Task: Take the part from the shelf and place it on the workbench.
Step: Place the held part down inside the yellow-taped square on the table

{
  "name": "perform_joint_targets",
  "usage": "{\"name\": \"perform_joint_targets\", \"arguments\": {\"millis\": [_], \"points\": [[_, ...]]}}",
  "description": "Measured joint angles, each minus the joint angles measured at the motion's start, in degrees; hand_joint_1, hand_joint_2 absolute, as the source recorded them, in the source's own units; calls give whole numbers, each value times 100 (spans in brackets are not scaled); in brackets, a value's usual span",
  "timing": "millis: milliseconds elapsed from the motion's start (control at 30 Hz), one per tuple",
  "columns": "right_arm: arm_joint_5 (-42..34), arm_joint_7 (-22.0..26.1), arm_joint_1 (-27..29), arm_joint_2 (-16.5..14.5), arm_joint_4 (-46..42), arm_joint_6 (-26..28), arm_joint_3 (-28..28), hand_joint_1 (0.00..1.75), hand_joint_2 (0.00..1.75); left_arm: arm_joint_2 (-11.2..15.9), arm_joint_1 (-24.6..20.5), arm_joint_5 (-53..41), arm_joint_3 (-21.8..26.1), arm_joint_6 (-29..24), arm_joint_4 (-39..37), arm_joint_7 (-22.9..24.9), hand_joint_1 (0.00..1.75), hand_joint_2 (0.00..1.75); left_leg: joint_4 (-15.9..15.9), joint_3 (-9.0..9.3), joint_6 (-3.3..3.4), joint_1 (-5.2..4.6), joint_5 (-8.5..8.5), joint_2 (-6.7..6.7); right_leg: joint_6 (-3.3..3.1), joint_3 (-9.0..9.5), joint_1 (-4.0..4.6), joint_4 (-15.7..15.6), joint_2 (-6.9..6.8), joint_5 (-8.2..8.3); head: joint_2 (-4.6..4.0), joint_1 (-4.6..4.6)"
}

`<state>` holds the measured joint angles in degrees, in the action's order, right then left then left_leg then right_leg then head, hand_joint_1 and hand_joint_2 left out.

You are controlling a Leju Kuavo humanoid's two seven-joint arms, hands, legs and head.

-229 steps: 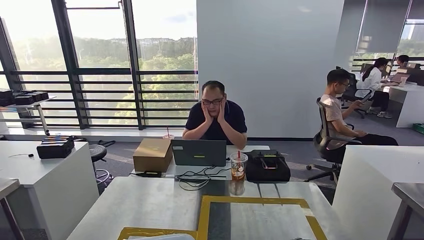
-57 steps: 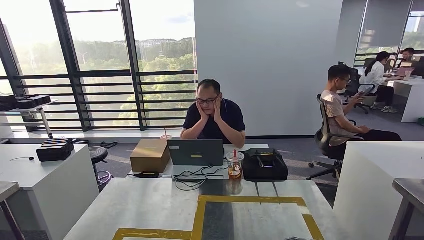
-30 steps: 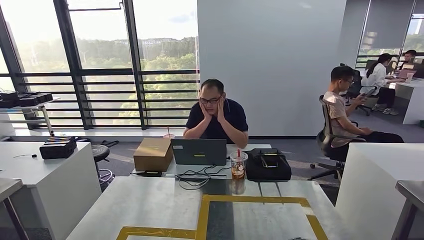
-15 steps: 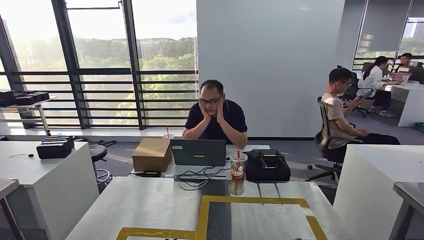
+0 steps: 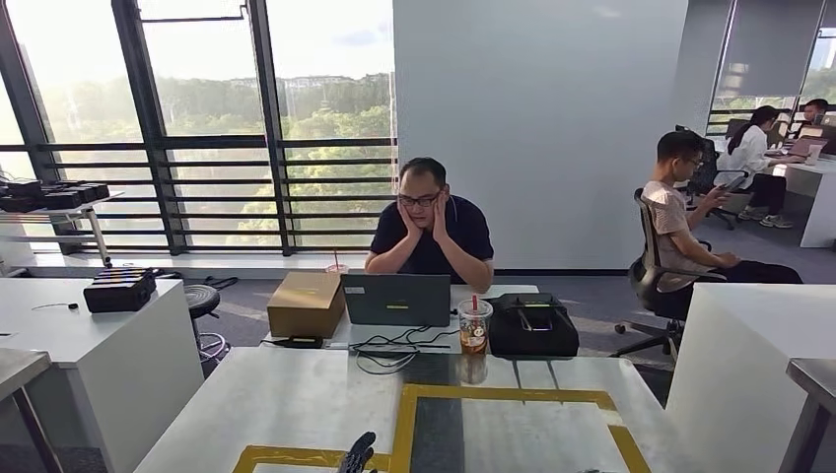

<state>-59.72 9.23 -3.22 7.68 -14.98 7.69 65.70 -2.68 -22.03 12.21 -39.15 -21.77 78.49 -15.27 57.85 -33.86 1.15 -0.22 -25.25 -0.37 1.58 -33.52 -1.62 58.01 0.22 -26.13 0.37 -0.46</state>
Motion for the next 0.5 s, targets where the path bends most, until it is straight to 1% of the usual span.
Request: {"name": "perform_joint_targets", "arguments": {"millis": [33, 67, 100, 167, 200, 233, 267, 300, 333, 367, 400, 433, 500], "points": [[-19, 25, 26, -1, -2, 2, -13, 0, 0, 58, 61, 25, -49, -24, 172, -63, 0, 0, 36, -17, -23, 12, -33, 2, -32, 4, -5, -3, 2, 5, 0, -3], [-37, 49, 45, 0, -4, 4, -27, 0, 0, 111, 113, 52, -92, -37, 329, -125, 0, 0, 150, -67, -50, 25, -118, 4, -66, 9, -16, -7, 4, 9, 0, -13], [-58, 74, 61, 2, -6, 8, -40, 0, 0, 165, 157, 90, -129, -43, 480, -187, 0, 0, 381, -171, -82, 36, -262, 7, -91, 15, -29, -11, 4, 12, 0, -20], [-91, 116, 93, 13, -6, 13, -67, 0, 0, 270, 251, 208, -196, -8, 752, -304, 0, 0, 1143, -521, -131, 52, -639, 12, -119, 17, -21, -11, 3, 7, 0, -38], [-108, 135, 111, 19, -6, 13, -78, 0, 0, 328, 313, 285, -225, 24, 882, -365, 0, 0, 1504, -693, -141, 57, -771, 14, -122, 16, -14, -10, 2, 5, 0, -40], [-122, 152, 130, 25, -7, 13, -86, 0, 0, 389, 383, 375, -251, 67, 1010, -430, 0, 0, 1696, -787, -138, 59, -804, 17, -124, 18, -4, -10, 4, 3, 0, -44], [-135, 170, 150, 31, -7, 11, -94, 0, 0, 454, 448, 460, -272, 98, 1139, -497, 0, 0, 1655, -771, -122, 58, -726, 18, -125, 23, 8, -10, 8, 1, 0, -48], [-149, 193, 168, 37, -7, 9, -99, 0, 0, 516, 503, 530, -290, 123, 1273, -571, 0, 0, 1390, -643, -90, 52, -560, 19, -126, 30, 23, -10, 15, 0, 0, -52], [-159, 215, 183, 39, -9, 6, -102, 0, 0, 579, 544, 585, -304, 137, 1407, -642, 0, 0, 967, -430, -35, 35, -352, 19, -127, 39, 33, -12, 23, -1, 0, -55], [-169, 237, 196, 29, -15, 2, -102, 0, 0, 640, 575, 616, -317, 136, 1537, -704, 0, 0, 556, -220, 27, 10, -209, 25, -125, 44, 51, -12, 28, -2, 0, -52], [-179, 255, 208, 31, -22, -1, -103, 0, 0, 696, 602, 634, -328, 132, 1656, -753, 0, 0, 245, -63, 75, -23, -117, 35, -121, 43, 56, -14, 28, -4, 0, -55], [-186, 267, 219, 30, -29, -3, -104, 0, 0, 746, 628, 651, -337, 129, 1754, -783, 0, 0, 70, 23, 111, -54, -88, 44, -112, 40, 55, -17, 24, -5, 0, -52], [-193, 282, 237, 42, -38, -4, -107, 0, 0, 826, 679, 673, -348, 126, 1897, -808, 0, 0, -7, 50, 128, -87, -87, 53, -74, 45, 52, -42, 8, 2, 1, -58]]}}
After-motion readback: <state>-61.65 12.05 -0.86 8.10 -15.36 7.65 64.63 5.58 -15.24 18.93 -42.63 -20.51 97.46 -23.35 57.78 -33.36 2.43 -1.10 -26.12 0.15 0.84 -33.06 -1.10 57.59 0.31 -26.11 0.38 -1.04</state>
